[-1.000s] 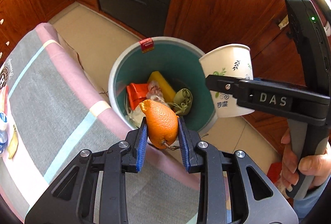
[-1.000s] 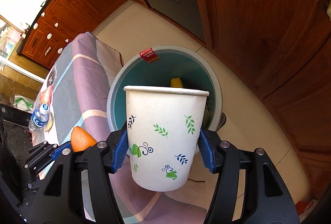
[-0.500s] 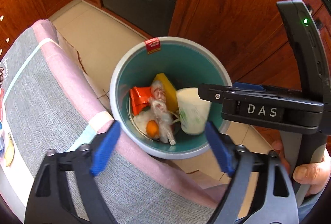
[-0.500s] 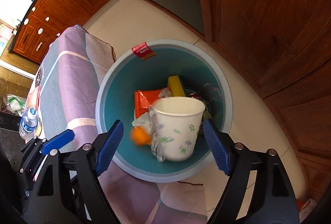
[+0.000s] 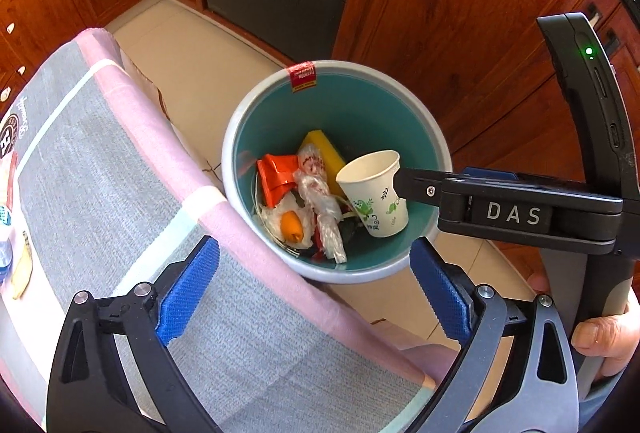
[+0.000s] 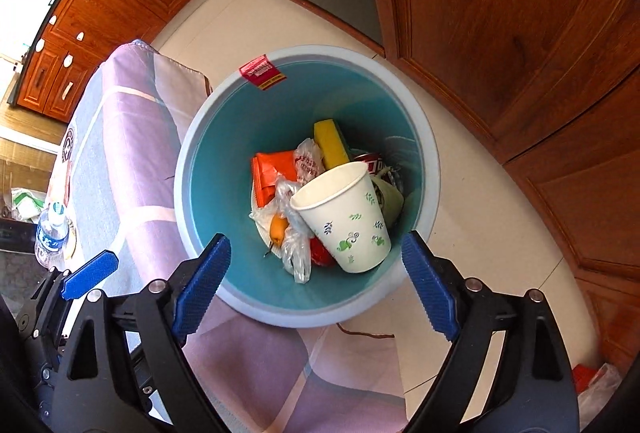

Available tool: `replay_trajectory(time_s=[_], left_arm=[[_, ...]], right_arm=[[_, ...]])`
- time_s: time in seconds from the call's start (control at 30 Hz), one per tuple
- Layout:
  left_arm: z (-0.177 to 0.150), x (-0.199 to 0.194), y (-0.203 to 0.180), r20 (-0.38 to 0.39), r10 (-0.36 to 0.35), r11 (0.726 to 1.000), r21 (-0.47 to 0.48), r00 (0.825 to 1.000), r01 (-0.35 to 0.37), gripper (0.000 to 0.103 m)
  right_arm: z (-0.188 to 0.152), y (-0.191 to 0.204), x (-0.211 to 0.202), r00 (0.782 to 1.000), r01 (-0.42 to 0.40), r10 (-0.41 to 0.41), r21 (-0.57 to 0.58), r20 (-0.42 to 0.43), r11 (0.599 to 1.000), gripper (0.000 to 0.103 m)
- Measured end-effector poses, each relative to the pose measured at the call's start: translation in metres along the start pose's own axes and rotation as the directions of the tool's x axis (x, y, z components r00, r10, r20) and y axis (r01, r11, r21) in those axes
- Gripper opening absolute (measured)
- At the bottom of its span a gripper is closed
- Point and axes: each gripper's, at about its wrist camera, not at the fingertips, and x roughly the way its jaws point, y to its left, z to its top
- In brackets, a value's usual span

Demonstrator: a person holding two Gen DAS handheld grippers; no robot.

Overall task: Collect trash
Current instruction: 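Move both open tools back over the table toward the bottle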

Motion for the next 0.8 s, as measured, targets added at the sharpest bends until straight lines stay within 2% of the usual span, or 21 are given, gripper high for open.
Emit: replay_trajectory(time_s=[0.5, 0.67, 0.8], left_arm=[[-0.03, -0.041, 0.023, 0.053, 0.0, 0.999, -0.035, 0.999, 0.002, 0.097], [-0.05, -0.06, 0.049, 0.078, 0.02, 0.997, -0.071, 0.997, -0.015, 0.098], [-0.069, -0.075, 0.086, 0.085, 0.046, 0.99, -0.135, 0.995, -0.035, 0.098]], right_arm=[[-0.026, 0.041, -0.024, 1.0, 0.015, -0.014, -0.05, 0.02, 0.999, 0.083], [-0.037, 0.073, -0.032, 1.0, 0.012, -0.01, -0.093, 0.028, 0.996, 0.083], [-0.047, 0.108, -0.032, 1.0, 0.007, -0.003, -0.146, 0.025, 0.989, 0.083]])
